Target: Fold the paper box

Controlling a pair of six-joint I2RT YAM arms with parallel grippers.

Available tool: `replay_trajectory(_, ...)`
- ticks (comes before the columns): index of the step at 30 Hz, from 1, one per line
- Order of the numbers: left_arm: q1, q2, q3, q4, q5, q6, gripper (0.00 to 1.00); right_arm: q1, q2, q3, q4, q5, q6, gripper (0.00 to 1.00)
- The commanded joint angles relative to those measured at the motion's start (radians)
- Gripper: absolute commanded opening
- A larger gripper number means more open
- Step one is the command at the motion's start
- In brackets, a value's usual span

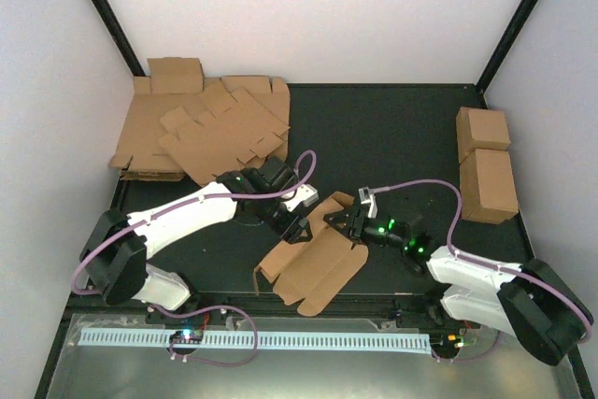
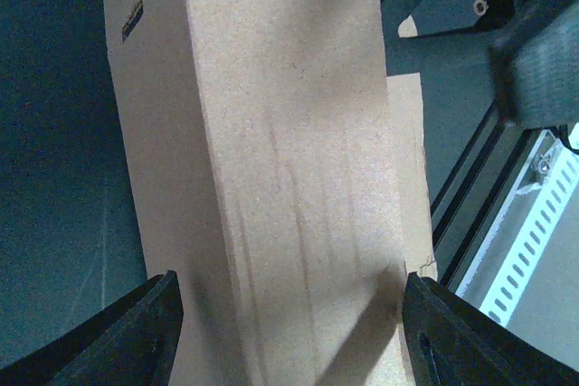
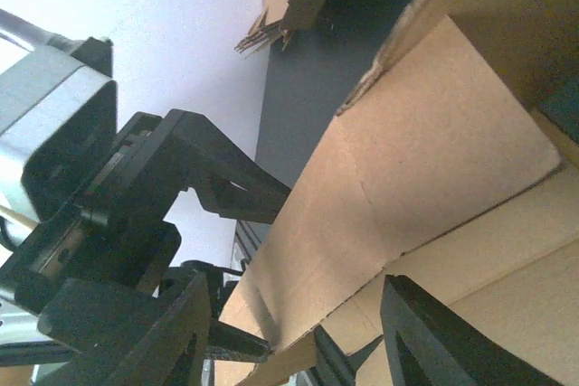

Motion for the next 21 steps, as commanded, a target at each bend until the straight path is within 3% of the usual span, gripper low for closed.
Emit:
replay_trajectory(1, -0.008, 0.014, 0.006, 0.012, -0.015, -0.013, 0.69, 0.024, 0.025, -0.005, 0.060, 0.026, 0.034, 0.53)
replay_trajectory(21, -0.010, 0.021, 0.002, 0.013, -0.019, -0.010, 0.69, 0.037, 0.182, -0.014, 0.234, 0.006, 0.098, 0.21)
